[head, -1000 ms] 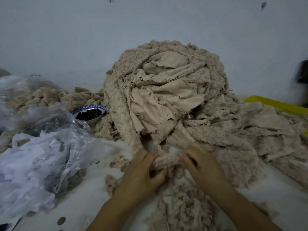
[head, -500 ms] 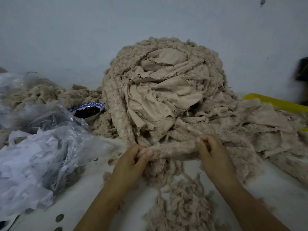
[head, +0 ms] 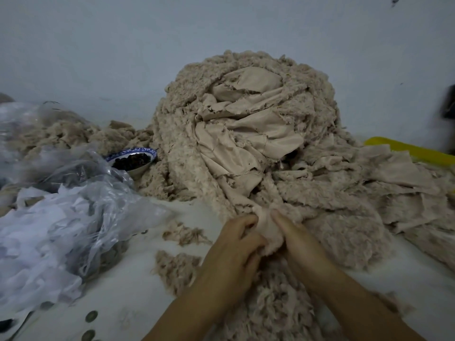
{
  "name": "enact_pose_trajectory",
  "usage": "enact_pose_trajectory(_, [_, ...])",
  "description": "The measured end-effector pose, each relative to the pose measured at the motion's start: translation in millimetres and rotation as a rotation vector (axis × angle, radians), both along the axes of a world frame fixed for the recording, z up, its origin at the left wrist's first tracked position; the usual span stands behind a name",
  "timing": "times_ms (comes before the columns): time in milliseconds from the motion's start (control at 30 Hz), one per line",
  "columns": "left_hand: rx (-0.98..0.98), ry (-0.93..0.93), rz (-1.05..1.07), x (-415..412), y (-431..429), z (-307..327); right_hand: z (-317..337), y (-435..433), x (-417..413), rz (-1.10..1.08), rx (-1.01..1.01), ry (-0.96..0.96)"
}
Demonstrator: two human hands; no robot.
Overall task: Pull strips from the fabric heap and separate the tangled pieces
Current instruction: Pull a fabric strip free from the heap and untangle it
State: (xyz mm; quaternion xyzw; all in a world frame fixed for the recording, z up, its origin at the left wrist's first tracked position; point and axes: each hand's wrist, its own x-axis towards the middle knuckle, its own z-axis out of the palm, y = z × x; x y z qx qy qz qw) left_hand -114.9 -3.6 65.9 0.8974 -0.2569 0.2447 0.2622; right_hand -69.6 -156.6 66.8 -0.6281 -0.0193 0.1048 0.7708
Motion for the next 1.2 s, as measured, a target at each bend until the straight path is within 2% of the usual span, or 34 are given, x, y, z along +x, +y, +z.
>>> enact_pose_trajectory(167, [0.088,0.061,0.262,10,6,-4,8,-8,3,-0.081,0.317,0.089])
enact_pose_trajectory(367, [0.190,0.202,0.438,17,24,-8,10,-12,5,-0.090,0.418,0.167])
enact_pose_trajectory(467, [0.143,0.237,0.438,16,21,-11,8,-11,5,-0.082,0.466,0.171])
enact_pose_trajectory(567, [0.019,0.349,0.400,17,23,-12,6,-15,9,-0.091,0.526,0.164])
enact_pose_trajectory(700, [-0.111,0.416,0.528,21,44,-10,11,-38,21,-0.182,0.651,0.093])
enact_pose_trajectory(767, [-0.165,0.331,0.515,19,43,-8,12,-39,20,-0.151,0.628,0.096])
enact_pose_trajectory(967, [-0.188,-0.178,0.294,12,8,6,8,-15,7,0.036,0.375,0.024])
enact_pose_trajectory(1033, [-0.231,-0.120,0.226,8,3,5,8,-12,3,0.075,0.350,0.007])
enact_pose_trajectory(1133, [-0.323,0.166,0.201,7,-3,3,7,-9,-2,0.150,0.280,-0.024])
enact_pose_trajectory(1200, [-0.230,0.079,0.191,7,-2,1,4,-6,-4,0.151,0.228,-0.044])
